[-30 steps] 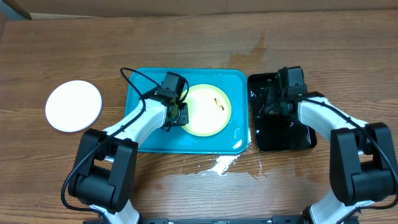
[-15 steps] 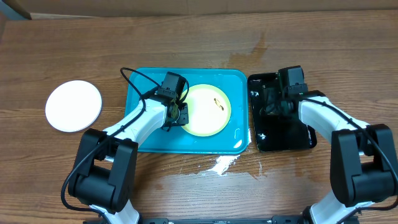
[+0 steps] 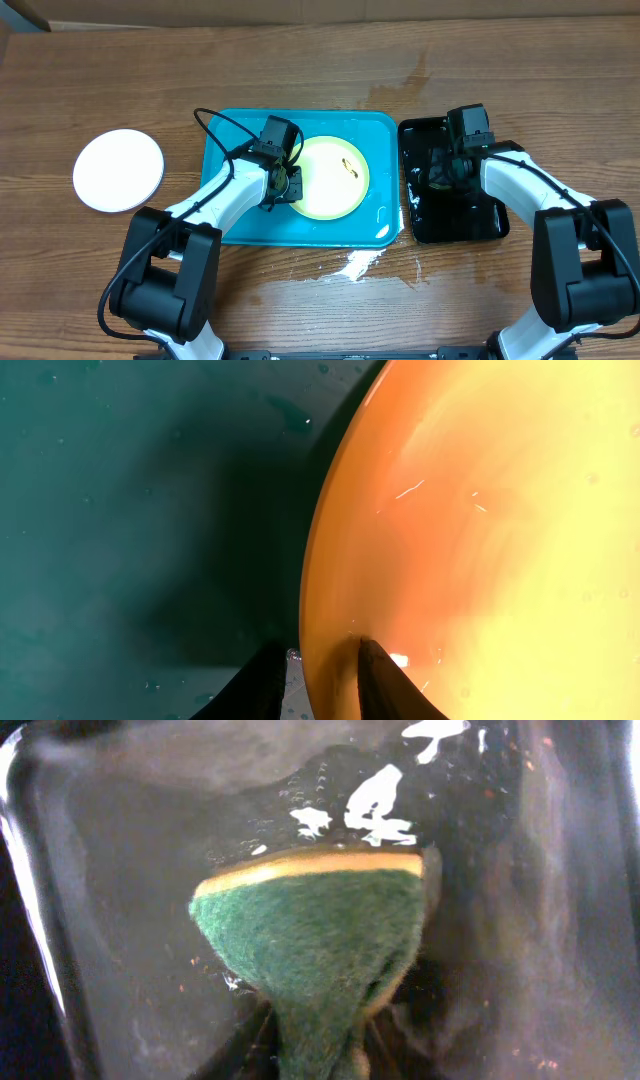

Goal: Clean dirty plates on tray and stack at the side
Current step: 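Close the right gripper on the sponge and lift it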

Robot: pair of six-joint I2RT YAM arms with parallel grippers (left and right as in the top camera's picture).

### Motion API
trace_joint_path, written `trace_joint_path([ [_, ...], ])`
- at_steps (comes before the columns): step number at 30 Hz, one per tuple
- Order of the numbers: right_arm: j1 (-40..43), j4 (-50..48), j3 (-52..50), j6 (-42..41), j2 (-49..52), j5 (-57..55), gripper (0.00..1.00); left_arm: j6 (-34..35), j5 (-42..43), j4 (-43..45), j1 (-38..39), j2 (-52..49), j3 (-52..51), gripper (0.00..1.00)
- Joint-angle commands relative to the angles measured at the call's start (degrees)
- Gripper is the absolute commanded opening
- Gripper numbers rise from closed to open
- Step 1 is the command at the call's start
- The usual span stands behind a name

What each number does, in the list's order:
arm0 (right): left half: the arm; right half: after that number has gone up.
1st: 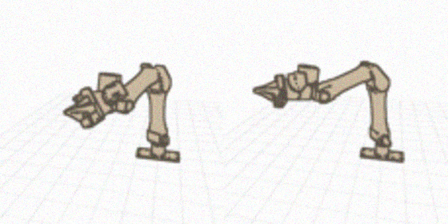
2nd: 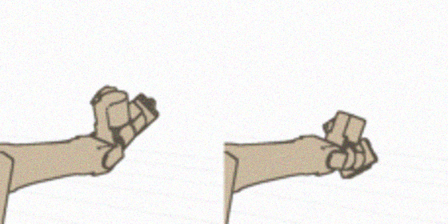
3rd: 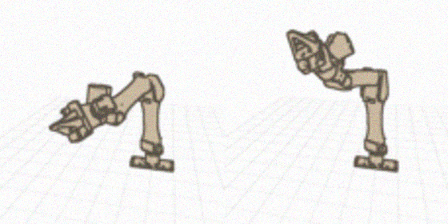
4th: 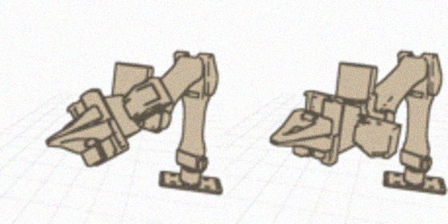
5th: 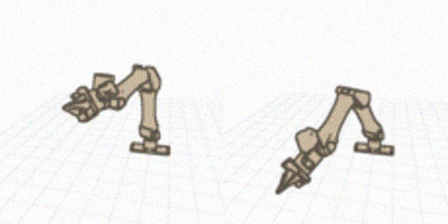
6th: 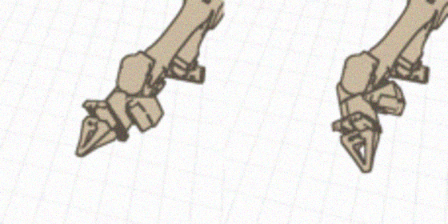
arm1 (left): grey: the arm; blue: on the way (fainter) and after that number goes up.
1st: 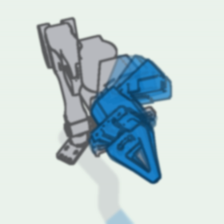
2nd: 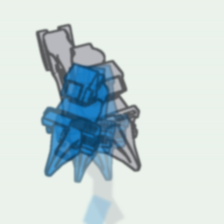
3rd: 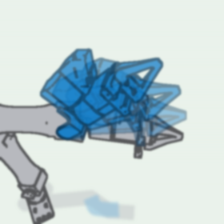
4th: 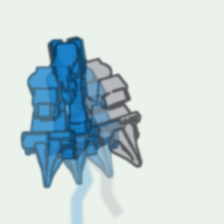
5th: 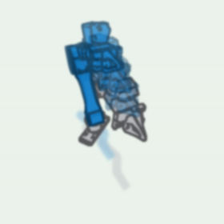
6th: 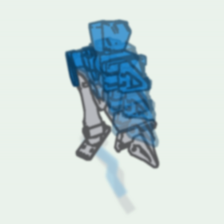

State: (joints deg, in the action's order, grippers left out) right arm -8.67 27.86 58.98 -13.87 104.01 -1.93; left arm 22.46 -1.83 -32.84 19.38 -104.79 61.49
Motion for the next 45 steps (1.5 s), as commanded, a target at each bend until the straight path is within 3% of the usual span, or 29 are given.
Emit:
trace_joint_path([
  [1,0.0,-0.1,1.4,0.7,0.1,-0.1,0.53,-0.9,-1.4,-0.9,-0.6,-0.1,-0.5,0.26],
  [2,0.0,0.0,1.4,0.7,0.1,-0.1,0.62,-0.9,-1.4,-1.0,-0.6,-0.1,-0.5,0.26],
  [7,0.0,-0.3,1.0,0.6,0.2,0.1,0.75,-0.8,-1.3,-1.1,-0.6,-0.1,-0.5,0.18],
  [9,0.0,-0.3,1.0,0.7,0.6,0.1,0.75,-0.9,-1.3,-1.2,-0.6,-0.1,-0.5,0.18],
  [12,0.0,-0.3,1.0,0.7,1.7,0.8,0.73,-0.9,-1.3,-1.2,-0.6,-0.1,-0.5,0.08],
  [15,0.0,-0.3,1.0,2.2,2.5,2.2,0.59,-0.9,-1.3,-1.2,-0.6,-0.1,-0.5,0.07],
  [18,0.0,0.8,1.6,2.2,1.9,2.2,0.22,-1.0,-1.3,-1.4,-0.6,-0.1,-0.5,0.07],
  [23,0.0,9.2,7.0,2.2,-1.0,2.2,0.04,-1.7,-1.4,-1.4,-0.6,-0.1,-0.5,0.04],
  [41,0.0,16.3,10.5,1.8,-6.8,2.0,0.04,1.3,-11.3,-2.0,-0.6,5.6,1.3,0.04],
  [45,0.0,17.1,10.5,-1.4,-6.9,2.0,0.04,2.5,-11.7,-2.2,-0.6,6.9,1.3,0.04],
])
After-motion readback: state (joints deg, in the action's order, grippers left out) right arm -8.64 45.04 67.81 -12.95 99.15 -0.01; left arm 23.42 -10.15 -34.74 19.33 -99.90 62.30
